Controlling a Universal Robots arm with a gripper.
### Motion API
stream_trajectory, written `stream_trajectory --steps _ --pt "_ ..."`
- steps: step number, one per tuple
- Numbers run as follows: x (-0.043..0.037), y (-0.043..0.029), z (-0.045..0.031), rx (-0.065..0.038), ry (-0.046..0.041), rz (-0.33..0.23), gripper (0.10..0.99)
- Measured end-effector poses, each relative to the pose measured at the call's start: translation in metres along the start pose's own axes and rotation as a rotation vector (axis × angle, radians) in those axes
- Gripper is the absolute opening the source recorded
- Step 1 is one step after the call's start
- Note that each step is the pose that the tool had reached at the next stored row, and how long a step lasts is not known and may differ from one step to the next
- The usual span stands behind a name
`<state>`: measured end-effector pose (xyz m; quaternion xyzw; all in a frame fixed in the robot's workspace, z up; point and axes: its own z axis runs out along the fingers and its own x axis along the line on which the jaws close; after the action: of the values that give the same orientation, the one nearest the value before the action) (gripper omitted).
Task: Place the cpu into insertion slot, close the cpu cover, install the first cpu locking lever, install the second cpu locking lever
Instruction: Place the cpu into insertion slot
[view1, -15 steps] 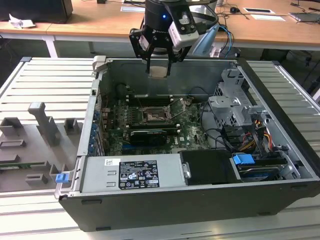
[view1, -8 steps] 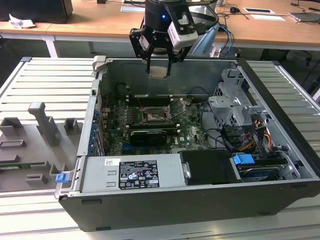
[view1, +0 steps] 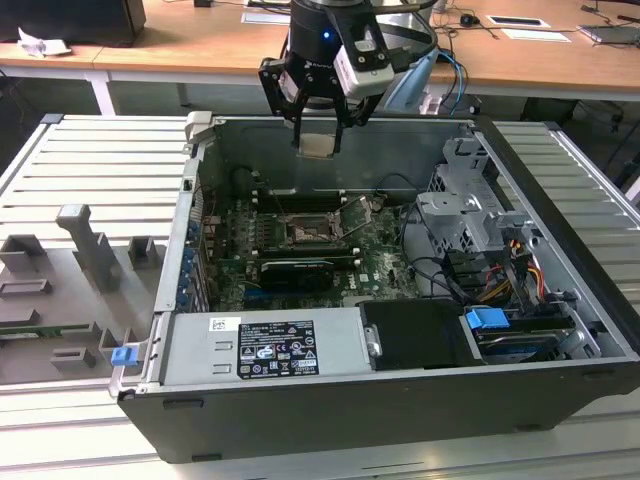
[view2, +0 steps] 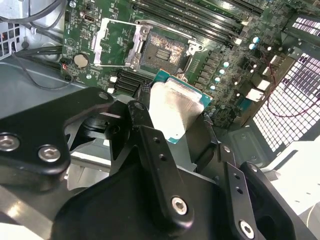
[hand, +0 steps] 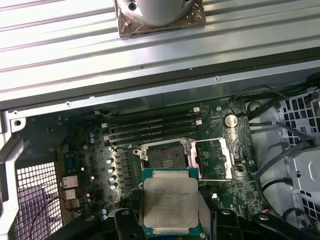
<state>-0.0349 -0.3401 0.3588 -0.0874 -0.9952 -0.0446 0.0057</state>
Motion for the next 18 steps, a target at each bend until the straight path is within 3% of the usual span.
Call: stream_trajectory --steps 8,18 --pt "-0.0001 -0.0004 0.0034 0.000 -0.0003 0.004 0.529" --pt "-0.0001 -0.0005 0.0050 -0.001 -0.0041 0.048 0.529"
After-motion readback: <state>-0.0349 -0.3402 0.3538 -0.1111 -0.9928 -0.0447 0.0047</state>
